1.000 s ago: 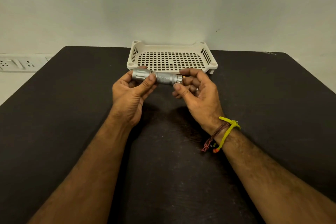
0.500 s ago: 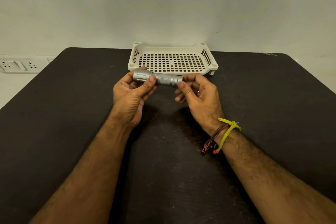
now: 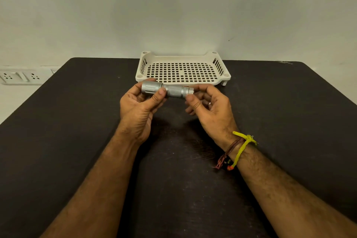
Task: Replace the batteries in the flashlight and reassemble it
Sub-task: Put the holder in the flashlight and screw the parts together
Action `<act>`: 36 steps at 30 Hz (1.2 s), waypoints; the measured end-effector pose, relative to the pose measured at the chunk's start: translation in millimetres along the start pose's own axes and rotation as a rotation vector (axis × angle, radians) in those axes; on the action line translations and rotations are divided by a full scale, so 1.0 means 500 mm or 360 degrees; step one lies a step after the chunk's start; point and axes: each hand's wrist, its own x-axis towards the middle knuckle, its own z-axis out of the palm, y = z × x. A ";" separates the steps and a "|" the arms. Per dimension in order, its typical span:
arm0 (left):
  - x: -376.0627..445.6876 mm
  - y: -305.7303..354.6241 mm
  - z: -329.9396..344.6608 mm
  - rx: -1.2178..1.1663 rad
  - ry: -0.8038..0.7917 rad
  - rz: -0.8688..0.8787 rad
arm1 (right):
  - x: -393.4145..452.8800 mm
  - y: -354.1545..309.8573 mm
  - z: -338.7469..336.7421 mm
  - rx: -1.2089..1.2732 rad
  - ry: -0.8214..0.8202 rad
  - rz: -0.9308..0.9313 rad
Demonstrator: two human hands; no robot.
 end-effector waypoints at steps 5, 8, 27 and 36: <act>-0.002 0.001 0.002 0.0058 -0.0031 0.0028 | -0.003 0.001 0.001 -0.0068 0.0022 -0.0081; -0.006 -0.002 0.008 0.0059 -0.0043 0.0038 | -0.002 -0.003 -0.001 -0.0030 0.0052 0.0048; -0.004 -0.009 0.006 0.0062 -0.0009 0.0080 | -0.001 -0.003 0.000 -0.0012 -0.0002 -0.0041; -0.003 -0.012 0.006 0.0096 -0.0024 0.0114 | 0.000 -0.010 -0.001 0.0057 0.0058 0.0032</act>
